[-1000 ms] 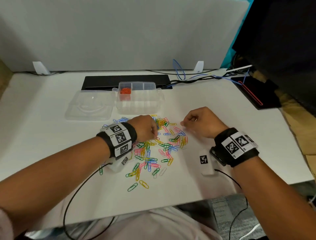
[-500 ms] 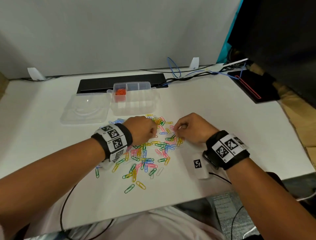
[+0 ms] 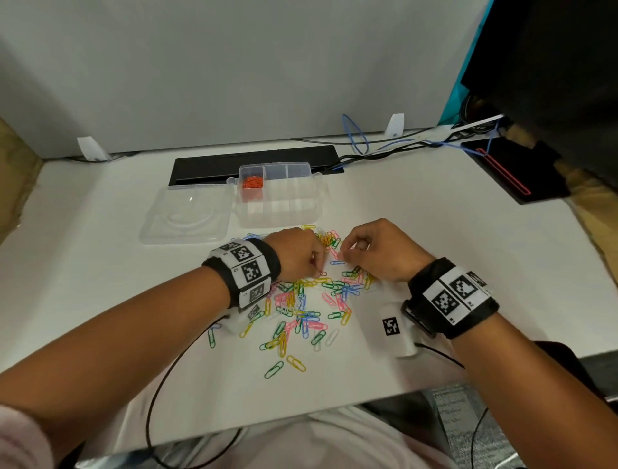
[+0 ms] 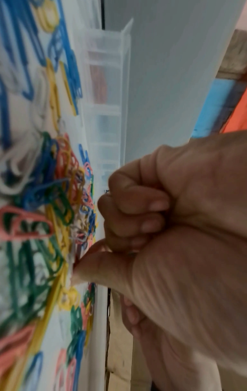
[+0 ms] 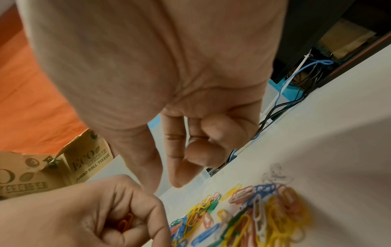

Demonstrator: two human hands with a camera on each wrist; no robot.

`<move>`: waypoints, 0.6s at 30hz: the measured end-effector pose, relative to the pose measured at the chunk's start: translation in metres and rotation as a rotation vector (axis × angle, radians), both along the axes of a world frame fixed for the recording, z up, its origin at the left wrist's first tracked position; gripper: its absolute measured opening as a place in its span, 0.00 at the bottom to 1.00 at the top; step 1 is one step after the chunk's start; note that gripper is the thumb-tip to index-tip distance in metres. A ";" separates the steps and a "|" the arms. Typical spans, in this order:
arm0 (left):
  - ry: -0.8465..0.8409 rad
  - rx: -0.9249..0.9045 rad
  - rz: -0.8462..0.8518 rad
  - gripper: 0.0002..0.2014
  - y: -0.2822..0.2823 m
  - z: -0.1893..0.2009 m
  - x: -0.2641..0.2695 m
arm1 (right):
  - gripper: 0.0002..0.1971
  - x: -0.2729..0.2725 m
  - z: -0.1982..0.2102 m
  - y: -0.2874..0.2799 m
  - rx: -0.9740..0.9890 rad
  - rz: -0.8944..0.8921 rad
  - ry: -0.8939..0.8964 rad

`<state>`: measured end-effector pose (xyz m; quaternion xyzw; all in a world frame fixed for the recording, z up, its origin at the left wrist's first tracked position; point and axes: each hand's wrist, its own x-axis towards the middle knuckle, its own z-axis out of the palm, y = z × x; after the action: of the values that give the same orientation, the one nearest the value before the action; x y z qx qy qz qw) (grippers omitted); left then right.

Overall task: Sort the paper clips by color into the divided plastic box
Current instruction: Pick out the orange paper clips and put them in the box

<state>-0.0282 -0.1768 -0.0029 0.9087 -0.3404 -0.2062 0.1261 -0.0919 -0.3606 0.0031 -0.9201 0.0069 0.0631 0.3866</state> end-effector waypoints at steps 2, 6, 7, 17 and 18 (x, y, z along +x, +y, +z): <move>0.004 0.066 -0.018 0.02 -0.001 -0.001 0.000 | 0.04 0.000 -0.002 -0.002 0.009 -0.020 0.002; -0.017 0.160 -0.071 0.08 0.000 0.001 -0.003 | 0.04 -0.001 -0.005 -0.007 0.036 -0.041 0.003; -0.008 0.168 -0.076 0.09 0.001 0.001 -0.003 | 0.04 -0.001 -0.005 -0.008 0.047 -0.043 0.004; 0.084 0.204 -0.079 0.12 0.004 0.002 -0.003 | 0.06 0.041 0.007 0.011 -0.142 0.024 0.026; 0.099 0.186 -0.059 0.12 0.005 0.002 -0.001 | 0.09 0.046 0.009 0.014 -0.206 0.064 0.070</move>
<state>-0.0292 -0.1720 -0.0009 0.8947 -0.3398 -0.2851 0.0519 -0.0459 -0.3464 0.0126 -0.9519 -0.0026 0.1064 0.2872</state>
